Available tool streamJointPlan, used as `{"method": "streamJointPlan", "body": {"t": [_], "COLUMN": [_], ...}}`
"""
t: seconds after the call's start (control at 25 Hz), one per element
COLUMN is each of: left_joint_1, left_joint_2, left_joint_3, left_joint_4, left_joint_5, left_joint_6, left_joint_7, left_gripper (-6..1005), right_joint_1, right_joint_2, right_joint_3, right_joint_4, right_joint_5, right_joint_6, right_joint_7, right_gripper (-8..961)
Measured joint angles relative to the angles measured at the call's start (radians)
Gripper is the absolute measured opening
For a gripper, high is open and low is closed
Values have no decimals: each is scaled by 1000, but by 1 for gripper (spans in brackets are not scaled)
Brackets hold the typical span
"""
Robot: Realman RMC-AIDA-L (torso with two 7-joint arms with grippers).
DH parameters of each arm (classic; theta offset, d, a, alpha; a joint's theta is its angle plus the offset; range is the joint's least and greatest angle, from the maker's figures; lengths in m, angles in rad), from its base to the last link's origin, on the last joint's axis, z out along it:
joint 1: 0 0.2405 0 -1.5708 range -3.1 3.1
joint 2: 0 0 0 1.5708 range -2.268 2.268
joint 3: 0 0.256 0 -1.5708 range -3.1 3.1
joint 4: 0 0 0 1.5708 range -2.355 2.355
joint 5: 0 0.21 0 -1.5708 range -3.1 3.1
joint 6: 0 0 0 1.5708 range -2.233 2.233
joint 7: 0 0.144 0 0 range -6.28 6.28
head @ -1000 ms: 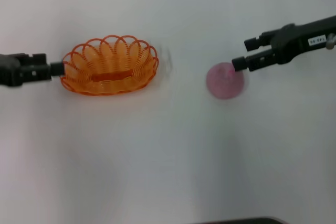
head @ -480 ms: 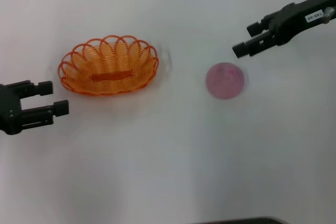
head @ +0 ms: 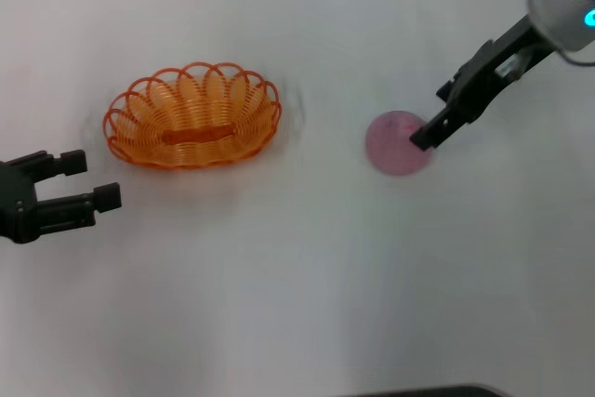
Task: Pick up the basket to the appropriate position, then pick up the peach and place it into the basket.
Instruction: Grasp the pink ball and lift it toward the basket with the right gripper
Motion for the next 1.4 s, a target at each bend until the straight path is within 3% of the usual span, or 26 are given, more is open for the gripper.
{"method": "streamJointPlan", "body": {"t": [0.16, 0.64, 1.08, 1.4], "left_joint_1": [-6, -9, -9, -9], "left_joint_2": [0, 1, 1, 0], "left_joint_3": [6, 8, 8, 8], "left_joint_4": [-19, -21, -21, -21], "left_joint_5": [0, 0, -6, -1], "left_joint_6": [-13, -13, -14, -14], "left_joint_7": [0, 1, -3, -6], "left_gripper": [892, 892, 892, 892], "right_joint_1": [3, 15, 20, 22], "right_joint_2": [6, 12, 12, 10], "right_joint_3": [-96, -165, -166, -149], "right_joint_4": [29, 61, 61, 16], "right_joint_5": [-1, 7, 6, 45], "right_joint_6": [53, 124, 133, 103], "right_joint_7": [37, 50, 50, 42], "right_gripper": [825, 811, 366, 199]}}
